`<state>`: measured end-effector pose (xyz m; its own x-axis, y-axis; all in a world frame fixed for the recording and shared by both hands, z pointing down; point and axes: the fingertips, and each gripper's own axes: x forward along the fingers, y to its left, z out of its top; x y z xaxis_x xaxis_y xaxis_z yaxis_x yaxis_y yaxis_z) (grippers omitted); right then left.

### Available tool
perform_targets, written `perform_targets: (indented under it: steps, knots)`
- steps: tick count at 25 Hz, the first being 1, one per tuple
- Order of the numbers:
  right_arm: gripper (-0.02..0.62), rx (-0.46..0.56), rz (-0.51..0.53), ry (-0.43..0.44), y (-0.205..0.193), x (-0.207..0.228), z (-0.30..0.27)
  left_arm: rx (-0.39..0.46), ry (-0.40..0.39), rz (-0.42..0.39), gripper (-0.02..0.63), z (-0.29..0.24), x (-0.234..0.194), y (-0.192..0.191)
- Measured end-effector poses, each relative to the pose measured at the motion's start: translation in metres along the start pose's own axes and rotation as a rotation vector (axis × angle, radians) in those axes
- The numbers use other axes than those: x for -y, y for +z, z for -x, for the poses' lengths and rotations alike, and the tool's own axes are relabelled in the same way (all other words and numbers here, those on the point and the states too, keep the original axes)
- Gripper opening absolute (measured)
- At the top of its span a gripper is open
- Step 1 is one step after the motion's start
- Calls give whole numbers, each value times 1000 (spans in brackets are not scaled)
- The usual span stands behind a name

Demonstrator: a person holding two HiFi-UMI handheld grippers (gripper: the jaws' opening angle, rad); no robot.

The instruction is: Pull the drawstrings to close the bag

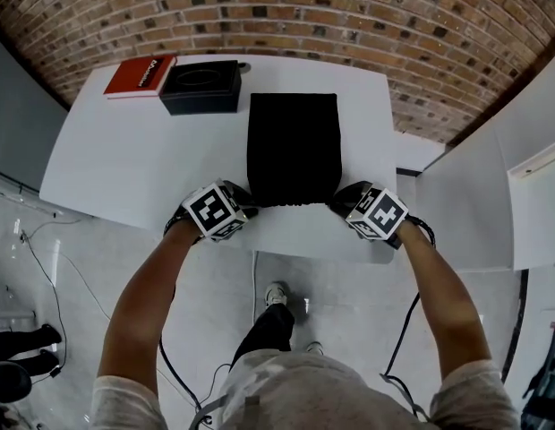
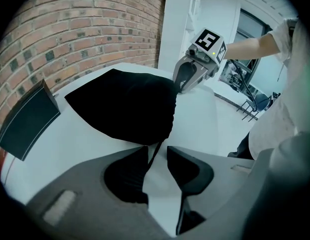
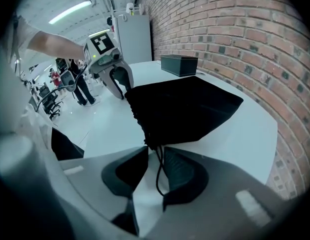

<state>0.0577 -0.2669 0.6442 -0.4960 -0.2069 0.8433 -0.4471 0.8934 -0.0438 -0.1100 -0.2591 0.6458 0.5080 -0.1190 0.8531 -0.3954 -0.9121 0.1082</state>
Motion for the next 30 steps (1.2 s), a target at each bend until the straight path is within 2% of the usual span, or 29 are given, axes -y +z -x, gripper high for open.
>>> perform_targets:
  steps: [3, 8, 11, 15, 20, 23, 30]
  knots:
    - [84, 7, -21, -7, -1, 1, 1, -6, -9, 20, 120, -1, 0, 1]
    - [18, -2, -29, -27, -3, 1, 0, -29, -13, 26, 87, -6, 0, -2]
    - [15, -6, -32, -31, -4, 2, 1, -40, -8, 24, 78, -6, 0, -1]
    - [14, -23, -27, -30, -6, 1, 2, -64, -1, 8, 14, -7, 4, -1]
    - [11, -50, -27, -22, -10, -2, 6, -72, 13, 7, 9, -6, 5, -1]
    - [11, -36, -29, -45, -8, 0, 9, -79, 32, -5, 9, -6, 5, -1]
    - [11, 9, 12, -112, 8, 6, 21, -50, 73, 31, 8, 3, -3, 1]
